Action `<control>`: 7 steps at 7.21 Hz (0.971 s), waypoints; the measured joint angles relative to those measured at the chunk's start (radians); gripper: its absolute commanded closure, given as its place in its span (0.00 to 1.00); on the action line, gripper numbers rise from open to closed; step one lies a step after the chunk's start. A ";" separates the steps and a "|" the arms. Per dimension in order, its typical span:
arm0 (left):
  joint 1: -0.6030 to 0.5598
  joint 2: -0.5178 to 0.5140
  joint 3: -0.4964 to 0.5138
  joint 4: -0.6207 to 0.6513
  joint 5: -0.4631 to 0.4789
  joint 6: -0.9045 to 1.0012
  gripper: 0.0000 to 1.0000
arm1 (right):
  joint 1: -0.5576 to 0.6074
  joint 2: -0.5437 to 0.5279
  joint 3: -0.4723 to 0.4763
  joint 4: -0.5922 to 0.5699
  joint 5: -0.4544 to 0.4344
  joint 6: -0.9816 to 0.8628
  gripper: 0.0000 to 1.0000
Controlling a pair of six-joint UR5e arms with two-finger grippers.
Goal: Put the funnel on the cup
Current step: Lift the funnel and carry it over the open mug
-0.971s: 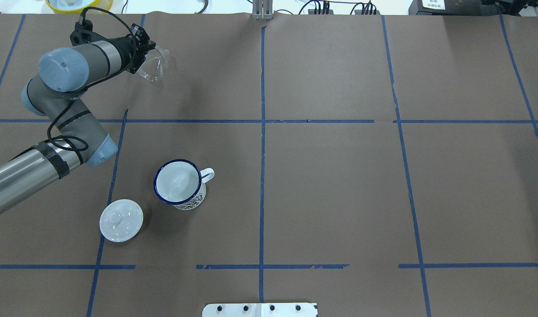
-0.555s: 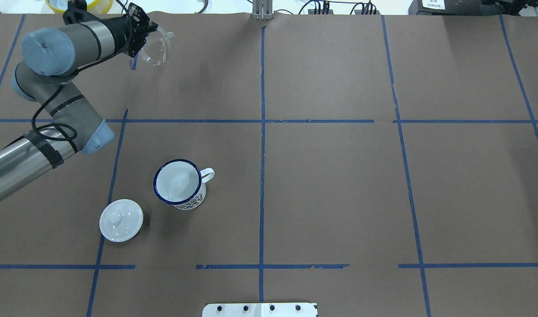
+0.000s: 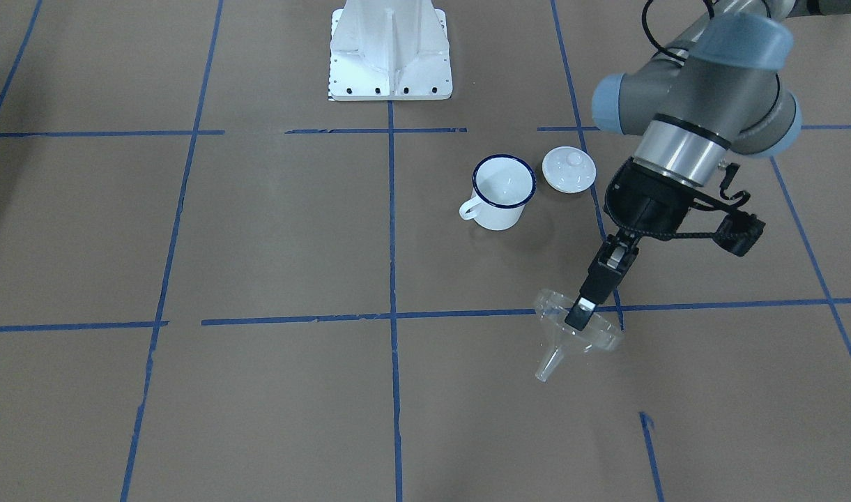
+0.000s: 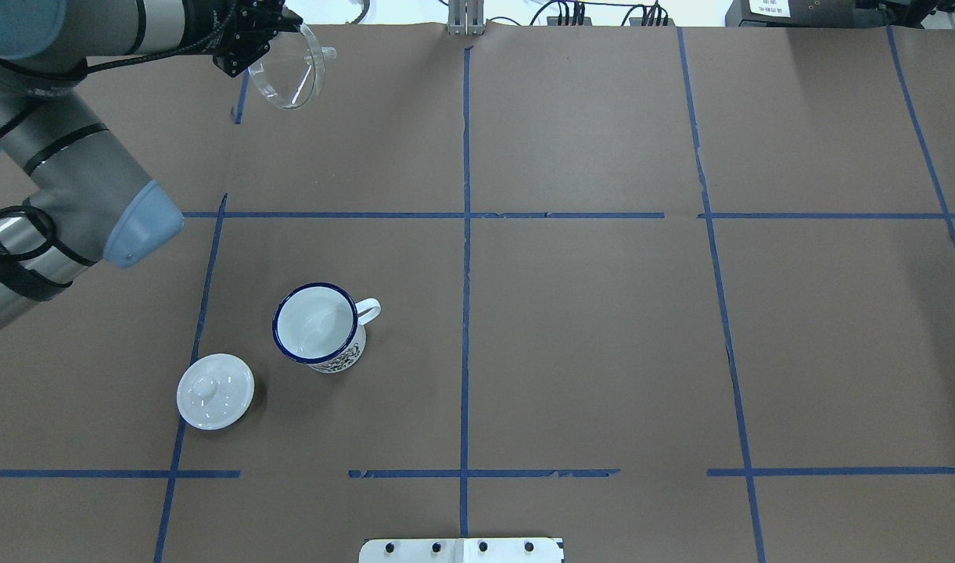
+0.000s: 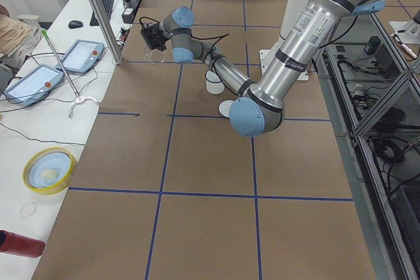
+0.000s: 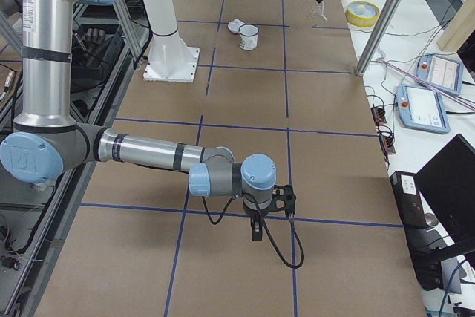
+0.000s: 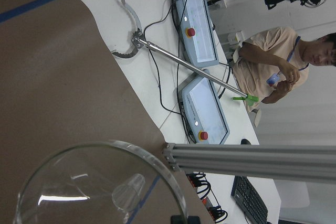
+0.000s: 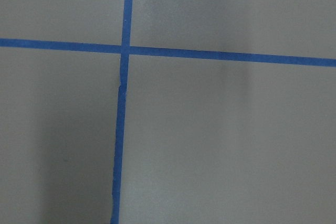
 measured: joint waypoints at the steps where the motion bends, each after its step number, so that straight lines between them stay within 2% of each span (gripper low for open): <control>1: 0.004 -0.004 -0.126 0.238 -0.036 0.054 1.00 | 0.000 0.000 0.000 0.000 0.000 0.000 0.00; 3: 0.049 -0.059 -0.299 0.689 -0.100 0.173 1.00 | 0.000 0.000 0.001 0.000 0.000 0.000 0.00; 4: 0.092 -0.127 -0.330 0.918 -0.116 0.258 1.00 | 0.000 0.000 0.001 0.000 0.000 0.000 0.00; 5: 0.132 -0.183 -0.323 1.089 -0.126 0.356 1.00 | 0.000 0.000 0.001 0.000 0.000 0.000 0.00; 6: 0.168 -0.216 -0.285 1.183 -0.131 0.442 1.00 | 0.000 0.000 0.001 0.000 0.000 0.000 0.00; 7: 0.212 -0.224 -0.246 1.200 -0.131 0.494 1.00 | 0.000 0.000 0.001 0.000 0.000 0.000 0.00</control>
